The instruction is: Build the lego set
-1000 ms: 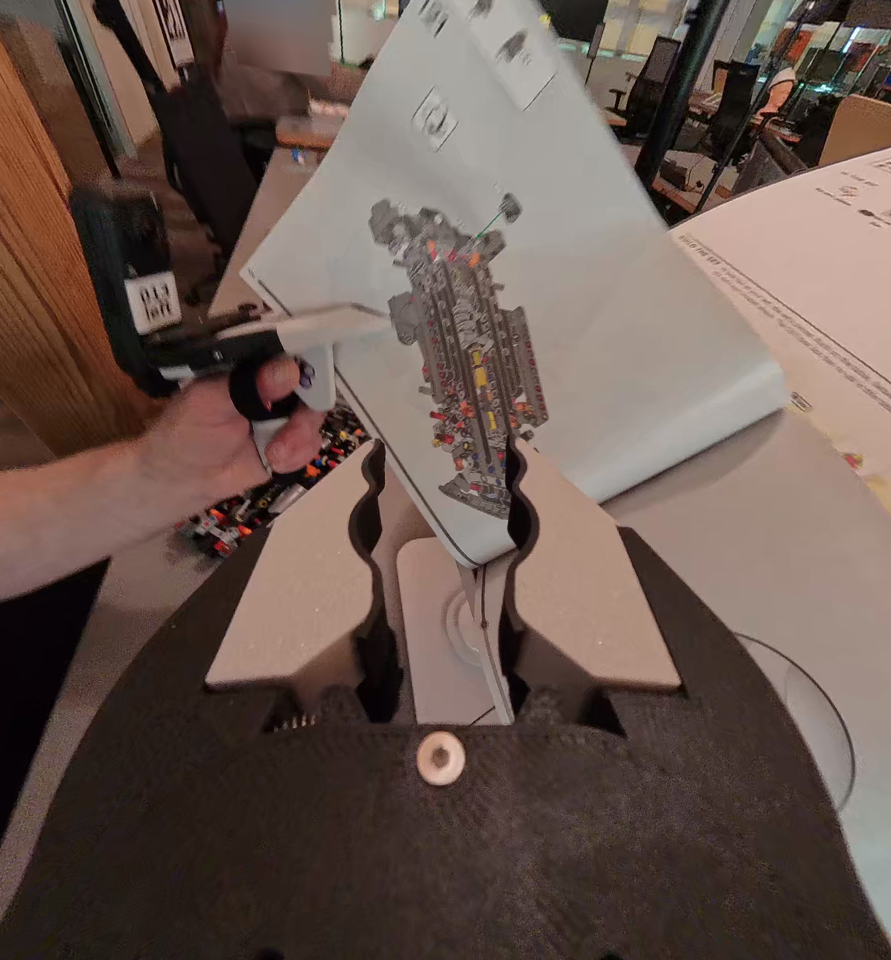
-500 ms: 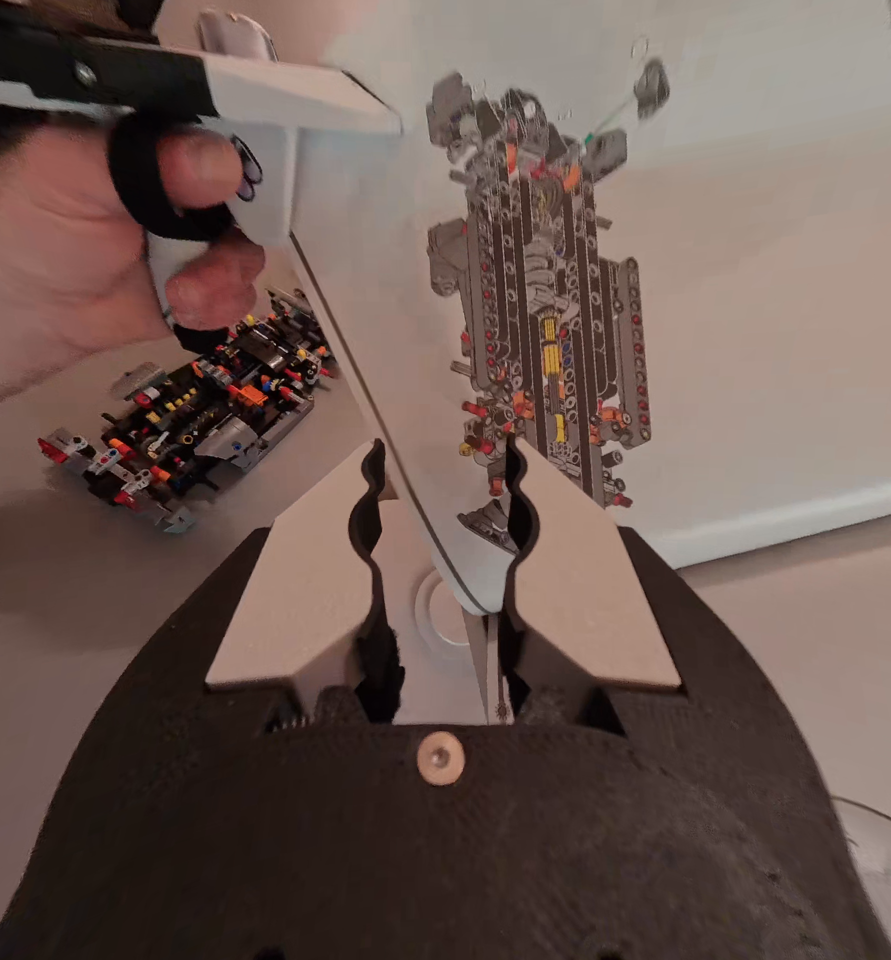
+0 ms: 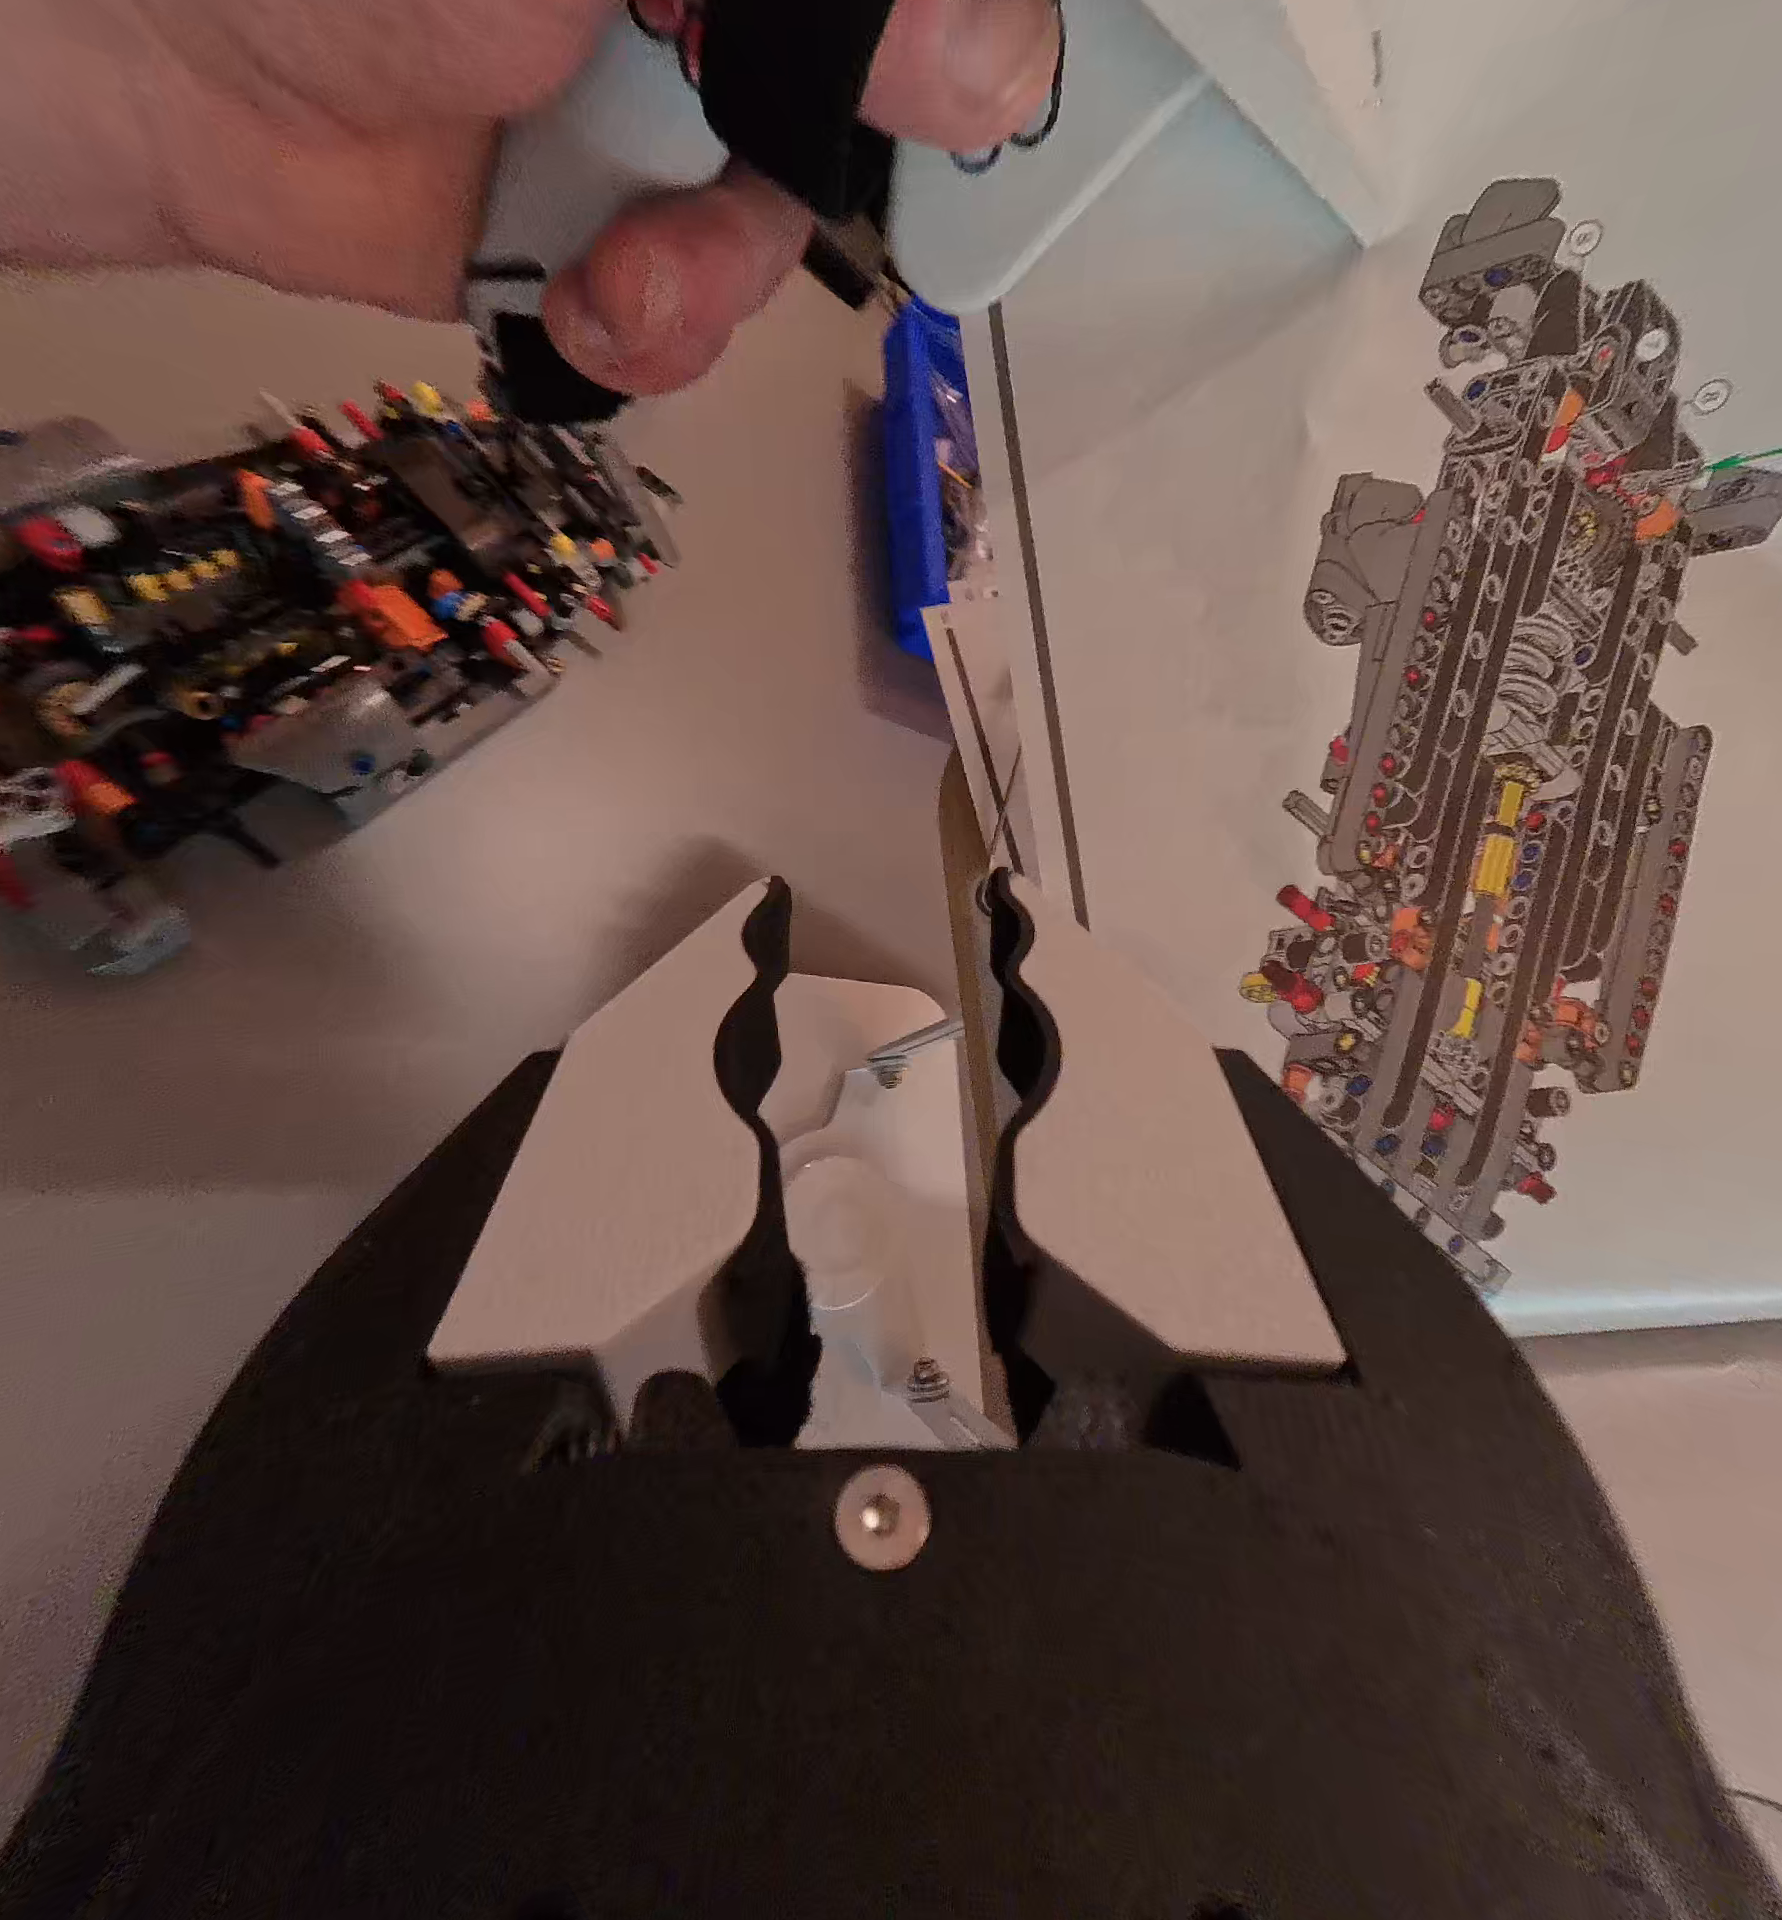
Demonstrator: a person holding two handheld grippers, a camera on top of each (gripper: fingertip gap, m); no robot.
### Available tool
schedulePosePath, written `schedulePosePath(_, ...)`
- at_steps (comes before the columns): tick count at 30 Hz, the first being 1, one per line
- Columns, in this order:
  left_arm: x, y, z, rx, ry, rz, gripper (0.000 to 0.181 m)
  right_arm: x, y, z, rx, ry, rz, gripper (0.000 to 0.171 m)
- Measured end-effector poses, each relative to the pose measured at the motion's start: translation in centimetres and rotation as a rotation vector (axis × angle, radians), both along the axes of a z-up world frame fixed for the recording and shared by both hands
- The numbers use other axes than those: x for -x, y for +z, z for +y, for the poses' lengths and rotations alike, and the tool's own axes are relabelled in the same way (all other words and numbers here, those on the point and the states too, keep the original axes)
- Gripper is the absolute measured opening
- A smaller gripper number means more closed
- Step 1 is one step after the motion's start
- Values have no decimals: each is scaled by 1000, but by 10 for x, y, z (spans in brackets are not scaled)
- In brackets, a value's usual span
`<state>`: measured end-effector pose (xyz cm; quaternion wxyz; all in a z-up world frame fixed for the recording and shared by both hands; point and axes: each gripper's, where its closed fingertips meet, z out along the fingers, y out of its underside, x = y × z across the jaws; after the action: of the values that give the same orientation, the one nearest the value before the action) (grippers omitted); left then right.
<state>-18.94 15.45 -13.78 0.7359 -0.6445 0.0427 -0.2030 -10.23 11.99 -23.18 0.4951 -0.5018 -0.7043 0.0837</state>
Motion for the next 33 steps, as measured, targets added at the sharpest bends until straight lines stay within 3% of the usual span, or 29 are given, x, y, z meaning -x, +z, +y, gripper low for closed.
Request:
schedulePosePath(4, 3, -3, 12, 27, -10, 40, 0, 11, -19, 29, -213, -136, -19, 43)
schedulePosePath(10, 0, 5, 25, 23, -42, 115, 0, 23, -42, 15, -344, -73, -52, 32)
schedulePosePath(18, -5, 11, 40, 32, -59, 167, 0, 28, -9, 35, -356, -212, 69, 36)
schedulePosePath(26, 0, -1, 51, 71, -66, 163, 0, 61, -14, 59, -360, -273, -75, 19)
schedulePosePath(30, 9, -11, 56, 85, -68, 129, 0, 72, -20, 58, -317, -245, -132, 1)
schedulePosePath(33, 12, -22, 60, 102, -71, 126, 0, 73, -22, 56, -303, -216, -136, 0)
